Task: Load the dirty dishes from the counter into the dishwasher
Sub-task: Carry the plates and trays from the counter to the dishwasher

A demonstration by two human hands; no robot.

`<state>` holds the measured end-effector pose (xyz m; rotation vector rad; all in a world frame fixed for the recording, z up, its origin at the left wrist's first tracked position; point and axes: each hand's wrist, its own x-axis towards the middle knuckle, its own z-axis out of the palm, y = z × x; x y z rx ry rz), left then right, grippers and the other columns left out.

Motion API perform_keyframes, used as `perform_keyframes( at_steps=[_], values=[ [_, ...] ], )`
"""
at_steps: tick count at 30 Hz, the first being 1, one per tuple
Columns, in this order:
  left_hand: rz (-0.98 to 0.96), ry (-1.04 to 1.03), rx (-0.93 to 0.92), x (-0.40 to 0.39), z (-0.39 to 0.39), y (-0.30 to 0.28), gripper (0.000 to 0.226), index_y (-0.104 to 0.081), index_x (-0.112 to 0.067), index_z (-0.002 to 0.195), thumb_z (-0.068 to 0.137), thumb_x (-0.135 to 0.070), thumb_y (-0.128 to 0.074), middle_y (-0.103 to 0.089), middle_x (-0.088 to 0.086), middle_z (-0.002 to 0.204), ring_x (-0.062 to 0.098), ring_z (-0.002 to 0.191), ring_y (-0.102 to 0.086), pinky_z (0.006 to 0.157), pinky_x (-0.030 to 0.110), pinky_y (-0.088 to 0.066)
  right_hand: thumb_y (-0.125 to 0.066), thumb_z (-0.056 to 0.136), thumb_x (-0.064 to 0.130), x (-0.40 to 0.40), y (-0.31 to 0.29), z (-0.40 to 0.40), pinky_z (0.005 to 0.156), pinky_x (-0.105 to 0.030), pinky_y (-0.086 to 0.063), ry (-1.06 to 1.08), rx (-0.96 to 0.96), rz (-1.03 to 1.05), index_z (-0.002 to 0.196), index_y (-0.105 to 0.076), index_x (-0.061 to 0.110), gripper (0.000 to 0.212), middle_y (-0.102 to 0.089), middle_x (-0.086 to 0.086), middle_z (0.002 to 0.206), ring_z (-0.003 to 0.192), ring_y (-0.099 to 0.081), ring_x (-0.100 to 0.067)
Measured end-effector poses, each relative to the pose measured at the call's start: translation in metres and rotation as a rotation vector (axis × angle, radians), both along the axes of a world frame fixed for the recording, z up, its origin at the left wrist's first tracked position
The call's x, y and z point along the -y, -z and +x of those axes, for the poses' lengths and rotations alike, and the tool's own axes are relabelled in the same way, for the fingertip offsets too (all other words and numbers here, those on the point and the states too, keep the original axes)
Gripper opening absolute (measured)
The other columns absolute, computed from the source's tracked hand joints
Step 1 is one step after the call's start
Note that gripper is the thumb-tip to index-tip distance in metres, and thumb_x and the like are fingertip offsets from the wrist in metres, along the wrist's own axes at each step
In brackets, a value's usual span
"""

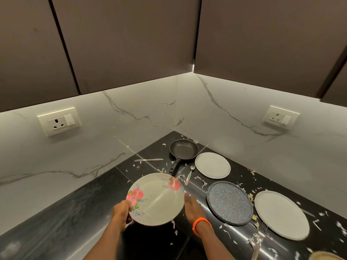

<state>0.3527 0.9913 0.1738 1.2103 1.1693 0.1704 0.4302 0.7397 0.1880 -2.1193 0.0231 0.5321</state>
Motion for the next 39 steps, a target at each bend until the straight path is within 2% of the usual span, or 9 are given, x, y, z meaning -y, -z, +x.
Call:
perform_keyframes(
  at_steps=[7, 11, 14, 17, 22, 26, 29, 34, 39],
  values=[
    [-0.110, 0.231, 0.083, 0.045, 0.013, 0.022, 0.040, -0.060, 0.005, 0.082, 0.044, -0.004, -0.050, -0.061, 0.024, 0.066, 0.033, 0.059, -0.061, 0.057, 0.036, -0.050, -0.028, 0.099, 0.064, 0.049, -0.015, -0.014, 0.084, -0.033, -0.049, 0.249, 0.067, 0.048, 0.120, -0.064, 0.015, 0.064, -0.069, -0.010, 0.113, 0.098, -0.064, -0.025],
    [-0.113, 0.428, 0.080, 0.072, 0.038, 0.069, 0.052, -0.063, 0.000, 0.084, 0.034, -0.014, -0.058, -0.062, 0.026, 0.079, 0.037, 0.069, -0.062, 0.068, 0.048, -0.052, -0.028, 0.101, 0.061, 0.101, -0.017, -0.037, 0.087, -0.042, -0.057, 0.360, 0.052, 0.079, 0.094, -0.067, 0.021, 0.056, -0.068, -0.004, 0.090, 0.088, -0.066, -0.022],
    [-0.074, 0.522, 0.062, 0.137, 0.022, 0.011, 0.008, -0.057, -0.006, 0.063, 0.060, -0.002, -0.050, -0.058, 0.021, 0.067, 0.033, 0.066, -0.059, 0.064, 0.039, -0.052, -0.029, 0.101, 0.061, 0.146, -0.017, -0.059, 0.086, -0.038, -0.055, 0.455, 0.049, 0.096, 0.090, -0.070, 0.024, 0.056, -0.069, -0.002, 0.088, 0.089, -0.066, -0.022],
    [-0.046, 0.645, 0.053, 0.195, 0.014, -0.008, 0.029, -0.052, -0.016, 0.046, 0.068, 0.002, -0.044, -0.056, 0.013, 0.060, 0.028, 0.060, -0.058, 0.059, 0.033, -0.049, -0.037, 0.102, 0.056, 0.198, -0.016, -0.089, 0.081, -0.034, -0.054, 0.585, 0.050, 0.123, 0.088, -0.065, 0.023, 0.045, -0.068, -0.002, 0.086, 0.089, -0.066, -0.024],
    [-0.028, 0.762, 0.022, 0.296, -0.011, -0.017, 0.018, -0.058, -0.005, 0.057, 0.068, 0.005, -0.047, -0.059, 0.018, 0.063, 0.028, 0.061, -0.056, 0.058, 0.034, -0.049, -0.038, 0.104, 0.050, 0.293, -0.007, -0.148, 0.067, -0.028, -0.042, 0.725, 0.087, 0.052, 0.081, -0.069, 0.018, 0.049, -0.063, 0.004, 0.070, 0.079, -0.061, -0.023],
    [-0.013, 0.928, -0.010, 0.376, -0.039, -0.009, 0.022, -0.061, -0.006, 0.060, 0.078, 0.001, -0.049, -0.063, 0.017, 0.065, 0.029, 0.063, -0.059, 0.061, 0.034, -0.049, -0.042, 0.101, 0.055, 0.367, 0.007, -0.211, 0.076, -0.029, -0.043, 0.869, 0.071, 0.025, 0.093, -0.074, 0.016, 0.052, -0.071, -0.007, 0.089, 0.088, -0.063, -0.026],
    [-0.017, 1.046, -0.041, 0.433, -0.059, 0.010, 0.018, -0.069, 0.000, 0.081, 0.081, -0.007, -0.052, -0.069, 0.021, 0.075, 0.033, 0.072, -0.065, 0.070, 0.042, -0.053, -0.042, 0.099, 0.059, 0.413, 0.016, -0.266, 0.073, -0.030, -0.046, 0.982, 0.042, 0.036, 0.080, -0.073, 0.020, 0.053, -0.068, -0.002, 0.077, 0.080, -0.063, -0.024],
    [-0.015, 1.274, -0.081, 0.527, -0.110, 0.017, 0.021, -0.069, -0.001, 0.085, 0.085, -0.012, -0.052, -0.072, 0.022, 0.081, 0.034, 0.073, -0.068, 0.069, 0.040, -0.056, -0.044, 0.092, 0.070, 0.473, 0.046, -0.359, 0.069, -0.033, -0.051, 1.214, -0.060, 0.100, 0.056, -0.066, 0.016, 0.068, -0.069, -0.009, 0.068, 0.071, -0.066, -0.027],
    [-0.057, 1.511, -0.111, 0.605, -0.150, 0.034, 0.029, -0.068, 0.000, 0.092, 0.082, -0.023, -0.053, -0.072, 0.024, 0.083, 0.035, 0.072, -0.068, 0.069, 0.039, -0.053, -0.044, 0.084, 0.079, 0.503, 0.080, -0.449, 0.076, -0.037, -0.055, 1.379, -0.187, 0.134, 0.073, -0.068, 0.017, 0.067, -0.069, -0.008, 0.079, 0.078, -0.065, -0.026]
  ],
)
